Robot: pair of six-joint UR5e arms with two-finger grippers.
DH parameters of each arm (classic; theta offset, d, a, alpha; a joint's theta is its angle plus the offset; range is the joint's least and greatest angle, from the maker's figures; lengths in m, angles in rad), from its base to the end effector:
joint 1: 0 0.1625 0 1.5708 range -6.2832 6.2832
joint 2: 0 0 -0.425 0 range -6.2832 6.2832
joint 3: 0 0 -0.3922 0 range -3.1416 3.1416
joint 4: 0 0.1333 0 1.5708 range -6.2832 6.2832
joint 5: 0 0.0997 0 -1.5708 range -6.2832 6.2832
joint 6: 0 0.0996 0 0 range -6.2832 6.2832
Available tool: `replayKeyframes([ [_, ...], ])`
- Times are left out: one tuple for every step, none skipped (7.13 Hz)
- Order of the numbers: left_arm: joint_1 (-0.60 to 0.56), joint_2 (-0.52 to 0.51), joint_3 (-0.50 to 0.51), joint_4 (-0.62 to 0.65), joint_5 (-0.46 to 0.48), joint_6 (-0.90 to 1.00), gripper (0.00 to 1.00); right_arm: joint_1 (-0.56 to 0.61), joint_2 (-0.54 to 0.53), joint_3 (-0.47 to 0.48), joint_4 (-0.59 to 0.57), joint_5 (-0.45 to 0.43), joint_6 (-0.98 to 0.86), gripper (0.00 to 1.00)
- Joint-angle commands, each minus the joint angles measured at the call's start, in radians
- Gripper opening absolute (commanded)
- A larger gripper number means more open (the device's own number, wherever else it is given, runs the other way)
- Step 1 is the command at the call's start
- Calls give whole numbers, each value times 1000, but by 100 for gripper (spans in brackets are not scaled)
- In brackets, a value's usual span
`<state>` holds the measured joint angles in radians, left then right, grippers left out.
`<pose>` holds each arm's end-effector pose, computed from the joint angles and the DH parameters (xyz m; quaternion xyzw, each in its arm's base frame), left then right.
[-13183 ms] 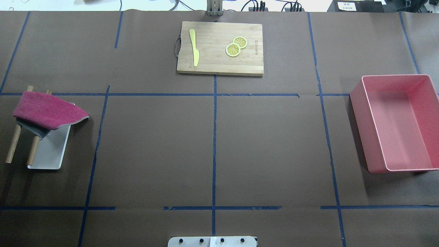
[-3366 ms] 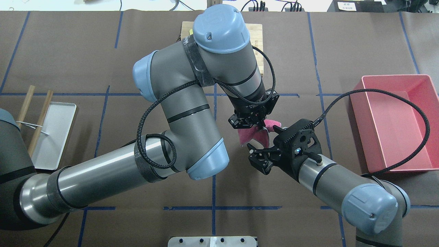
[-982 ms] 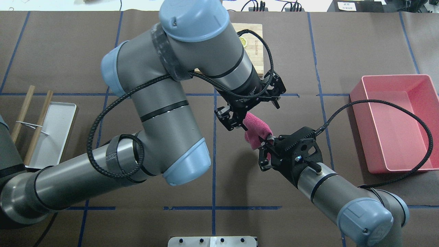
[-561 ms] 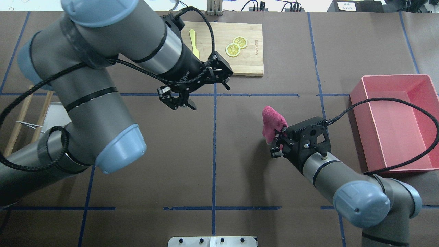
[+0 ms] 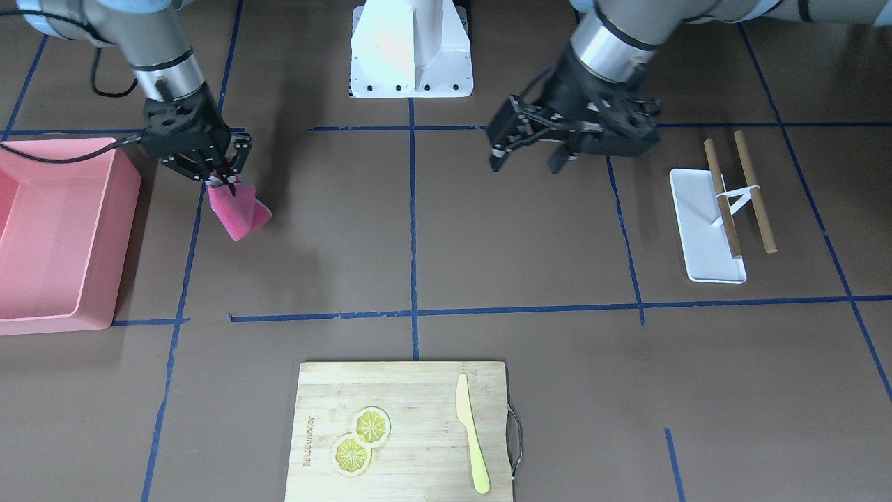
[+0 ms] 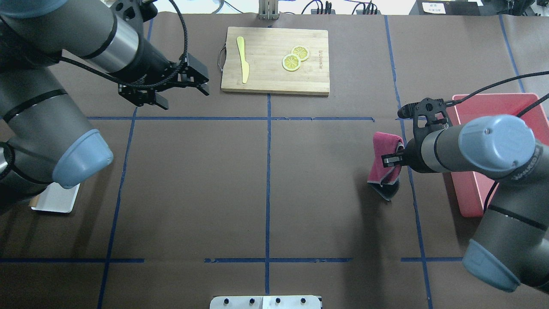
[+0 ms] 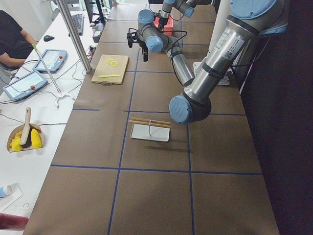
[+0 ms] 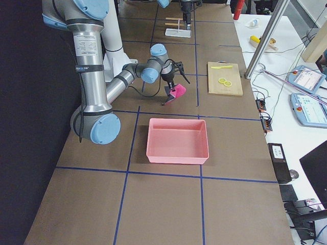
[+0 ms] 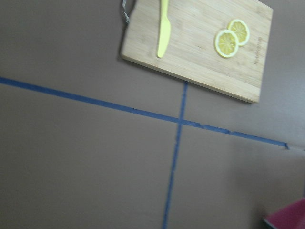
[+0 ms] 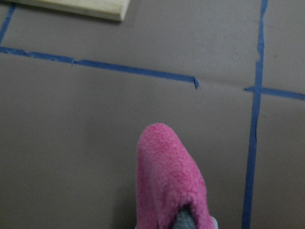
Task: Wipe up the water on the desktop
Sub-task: 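Lower the cloth to the table with the right gripper while the left arm withdraws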
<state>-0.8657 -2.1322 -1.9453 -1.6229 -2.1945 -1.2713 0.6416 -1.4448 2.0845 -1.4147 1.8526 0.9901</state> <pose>0.3195 -0.4913 0.1677 0.0227 0.5255 -0.0944 0.8453 -0.3423 -0.3875 0.3457 0.1141 -0.3885 -0.0266 0.9140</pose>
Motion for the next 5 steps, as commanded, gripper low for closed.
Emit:
replayKeyframes([
  [-45, 89, -36, 6, -2, 102, 99, 63, 93, -44, -236, 232, 2, 0],
  [-45, 101, -43, 6, -2, 102, 99, 41, 235, -143, -312, 264, 9, 0],
  [-47, 109, -46, 5, -2, 102, 99, 5, 326, -212, -325, 292, 59, 0],
  [-47, 109, -52, 6, -1, 102, 99, -43, 383, -256, -322, 289, 117, 0],
  [-50, 110, -53, 6, -1, 102, 99, -80, 493, -352, -320, 286, 183, 0],
])
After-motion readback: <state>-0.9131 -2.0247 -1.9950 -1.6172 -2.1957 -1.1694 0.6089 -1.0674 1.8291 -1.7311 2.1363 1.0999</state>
